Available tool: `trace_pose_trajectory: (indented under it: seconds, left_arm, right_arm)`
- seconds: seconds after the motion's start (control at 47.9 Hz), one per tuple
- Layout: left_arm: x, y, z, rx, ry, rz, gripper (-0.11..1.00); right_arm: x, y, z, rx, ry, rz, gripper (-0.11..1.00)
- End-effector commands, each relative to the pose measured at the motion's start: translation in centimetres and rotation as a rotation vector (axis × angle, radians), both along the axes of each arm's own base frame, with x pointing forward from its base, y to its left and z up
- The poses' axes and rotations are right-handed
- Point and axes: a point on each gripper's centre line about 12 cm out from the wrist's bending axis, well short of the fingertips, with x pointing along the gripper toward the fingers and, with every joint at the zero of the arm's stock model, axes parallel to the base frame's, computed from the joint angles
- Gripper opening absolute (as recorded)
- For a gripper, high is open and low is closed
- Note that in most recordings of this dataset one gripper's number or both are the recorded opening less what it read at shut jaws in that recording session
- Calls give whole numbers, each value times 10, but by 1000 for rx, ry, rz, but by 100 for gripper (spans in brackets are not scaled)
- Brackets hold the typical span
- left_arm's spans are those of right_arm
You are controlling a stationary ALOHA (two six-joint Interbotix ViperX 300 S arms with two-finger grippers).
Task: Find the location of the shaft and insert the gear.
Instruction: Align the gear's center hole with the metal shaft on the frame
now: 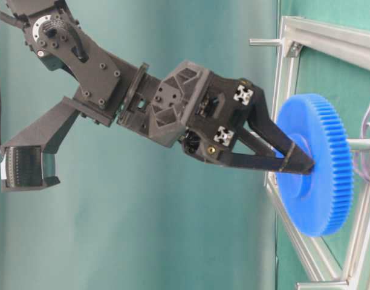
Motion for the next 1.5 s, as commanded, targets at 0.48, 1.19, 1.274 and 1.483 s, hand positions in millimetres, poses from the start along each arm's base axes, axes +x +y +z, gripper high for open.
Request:
trace_pose_trajectory:
  seconds: [0.48,1.19,1.274,1.483]
  left_arm:
    - [2,1,11,-1,-26,3,1]
    - [2,1,11,-1,-26,3,1]
    - [2,1,11,-1,-26,3,1]
    - [2,1,11,-1,-23,3,1]
  right_arm:
    - [-6,53,15,46,-32,80,69]
    - [-35,4,9,22,-25,-21,69]
    - [-37,1,8,22,-22,-29,69]
    - [-34,-2,10,21,-47,-32,69]
